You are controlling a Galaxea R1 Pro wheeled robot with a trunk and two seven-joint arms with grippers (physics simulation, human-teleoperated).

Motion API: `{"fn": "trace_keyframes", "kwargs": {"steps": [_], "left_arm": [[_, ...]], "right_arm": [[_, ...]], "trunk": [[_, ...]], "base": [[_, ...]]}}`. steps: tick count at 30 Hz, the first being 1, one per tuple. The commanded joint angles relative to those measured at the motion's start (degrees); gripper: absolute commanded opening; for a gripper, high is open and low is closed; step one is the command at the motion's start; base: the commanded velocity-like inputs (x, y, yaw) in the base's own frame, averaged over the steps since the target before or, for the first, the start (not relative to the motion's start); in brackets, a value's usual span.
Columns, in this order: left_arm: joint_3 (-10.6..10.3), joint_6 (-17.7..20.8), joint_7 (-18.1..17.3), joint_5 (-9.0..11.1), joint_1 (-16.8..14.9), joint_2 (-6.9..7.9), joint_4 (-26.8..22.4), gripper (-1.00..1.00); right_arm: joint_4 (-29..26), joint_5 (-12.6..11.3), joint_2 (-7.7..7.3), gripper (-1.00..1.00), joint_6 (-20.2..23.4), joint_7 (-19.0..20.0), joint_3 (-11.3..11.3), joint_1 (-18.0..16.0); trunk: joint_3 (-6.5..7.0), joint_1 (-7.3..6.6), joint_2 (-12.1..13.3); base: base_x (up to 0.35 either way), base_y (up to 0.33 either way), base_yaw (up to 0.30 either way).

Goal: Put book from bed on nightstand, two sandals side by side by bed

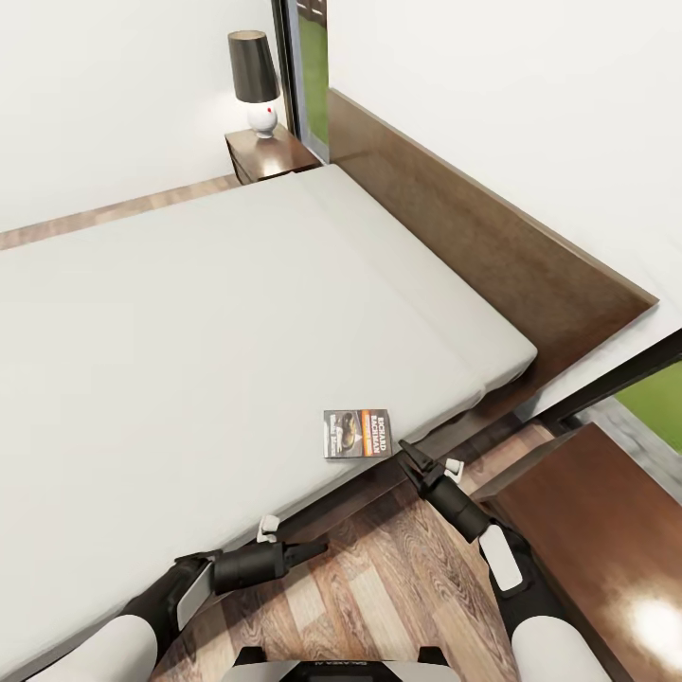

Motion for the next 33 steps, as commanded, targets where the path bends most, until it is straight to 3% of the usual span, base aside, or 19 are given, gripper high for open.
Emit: {"fn": "trace_keyframes", "kwargs": {"steps": [1, 15, 33], "left_arm": [[-0.42, 0.62, -0.05, 0.53, -0.02, 0.06, -0.03, 1.0], [-0.48, 0.68, -0.02, 0.53, -0.02, -0.02, -0.01, 1.0], [-0.53, 0.77, -0.02, 0.53, -0.02, -0.07, -0.04, 1.0]], "right_arm": [[-0.01, -0.09, 0.07, 1.0, 0.43, 0.12, -0.21, -0.03], [-0.01, -0.09, 0.05, 1.0, 0.46, 0.22, -0.22, -0.03], [-0.01, -0.09, 0.05, 1.0, 0.52, 0.22, -0.21, -0.03]], "trunk": [[-0.03, 0.01, -0.03], [-0.03, 0.01, -0.03], [-3.27, 3.96, -7.25]], "base": [[0.0, 0.0, 0.0], [0.0, 0.0, 0.028], [0.0, 0.0, 0.001]]}}
